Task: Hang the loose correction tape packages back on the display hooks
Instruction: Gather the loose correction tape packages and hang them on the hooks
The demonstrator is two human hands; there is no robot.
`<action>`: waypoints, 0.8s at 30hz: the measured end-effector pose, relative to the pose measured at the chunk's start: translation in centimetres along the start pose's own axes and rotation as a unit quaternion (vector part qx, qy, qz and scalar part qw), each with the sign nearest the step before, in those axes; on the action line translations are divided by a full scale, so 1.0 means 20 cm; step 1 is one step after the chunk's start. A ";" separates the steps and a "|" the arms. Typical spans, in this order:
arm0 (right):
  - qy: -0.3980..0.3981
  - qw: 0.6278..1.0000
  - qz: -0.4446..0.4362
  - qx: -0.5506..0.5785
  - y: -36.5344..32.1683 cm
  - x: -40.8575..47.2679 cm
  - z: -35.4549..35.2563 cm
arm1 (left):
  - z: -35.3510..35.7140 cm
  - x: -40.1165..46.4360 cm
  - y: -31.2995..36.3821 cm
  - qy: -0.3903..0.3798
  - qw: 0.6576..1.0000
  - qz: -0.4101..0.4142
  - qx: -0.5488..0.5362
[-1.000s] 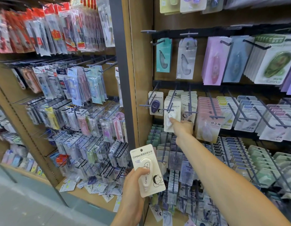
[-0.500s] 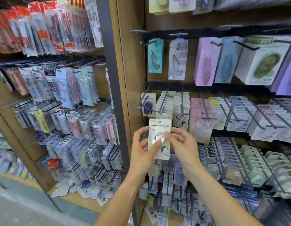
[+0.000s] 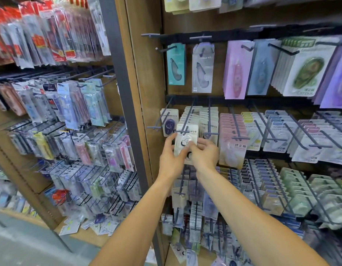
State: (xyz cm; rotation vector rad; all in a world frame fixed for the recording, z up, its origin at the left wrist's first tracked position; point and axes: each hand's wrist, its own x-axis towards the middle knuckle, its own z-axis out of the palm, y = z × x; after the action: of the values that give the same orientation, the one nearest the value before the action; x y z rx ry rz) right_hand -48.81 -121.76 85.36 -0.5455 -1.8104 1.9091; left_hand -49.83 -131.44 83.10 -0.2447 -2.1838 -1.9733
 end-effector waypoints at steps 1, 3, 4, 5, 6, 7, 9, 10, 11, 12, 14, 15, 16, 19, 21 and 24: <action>0.016 1.000 0.011 0.007 -0.02 0.02 0.02 | 0.01 0.03 0.00 -0.008 1.000 0.007 0.027; 0.031 0.999 0.023 0.004 -0.03 0.05 0.05 | 0.03 0.08 -0.01 -0.019 0.996 0.021 0.081; 0.035 0.999 0.024 -0.006 -0.02 0.06 0.06 | 0.03 0.09 -0.01 -0.022 0.994 0.022 0.102; 0.036 0.999 0.022 -0.019 -0.02 0.06 0.05 | 0.02 0.08 -0.01 -0.023 0.992 0.021 0.118; 0.035 0.999 0.019 -0.033 0.00 0.06 0.04 | 0.02 0.06 0.00 -0.022 0.991 0.020 0.133; 0.031 0.998 0.016 -0.047 0.02 0.05 0.02 | 0.01 0.04 -0.01 -0.022 0.989 0.026 0.142; 0.019 0.997 0.006 -0.074 0.06 0.01 -0.05 | 0.00 -0.03 -0.02 -0.028 0.986 0.040 0.162; 0.009 0.996 0.001 -0.085 0.07 -0.03 -0.10 | -0.01 -0.07 -0.03 -0.032 0.983 0.047 0.175; -0.004 0.996 -0.008 -0.091 0.10 -0.08 -0.16 | -0.02 -0.12 -0.05 -0.034 0.980 0.053 0.189; -0.023 0.995 -0.017 -0.093 0.13 -0.13 -0.23 | -0.02 -0.18 -0.07 -0.035 0.977 0.057 0.202; -0.061 0.990 -0.031 -0.124 0.22 -0.26 -0.40 | -0.03 -0.33 -0.11 -0.033 0.969 0.067 0.233; -0.077 0.985 -0.032 -0.150 0.28 -0.33 -0.49 | -0.04 -0.42 -0.14 -0.036 0.964 0.076 0.251; -0.092 0.980 -0.027 -0.176 0.36 -0.39 -0.60 | -0.04 -0.51 -0.19 -0.047 0.959 0.083 0.267; -0.101 0.966 0.007 -0.240 0.65 -0.58 -0.95 | -0.06 -0.82 -0.40 -0.130 0.945 0.055 0.296; -0.080 0.954 0.042 -0.284 0.86 -0.71 -1.20 | -0.07 -1.04 -0.60 -0.187 0.930 -0.019 0.317; -0.062 0.935 0.100 -0.336 1.15 -0.90 -1.54 | -0.08 -1.33 -0.86 -0.262 0.892 -0.124 0.346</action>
State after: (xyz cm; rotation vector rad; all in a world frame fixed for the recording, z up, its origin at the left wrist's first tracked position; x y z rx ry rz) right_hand -17.78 -107.62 60.25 -0.8713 -2.5831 1.4178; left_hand -28.34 -134.75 60.04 -0.4358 -3.2422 -1.1572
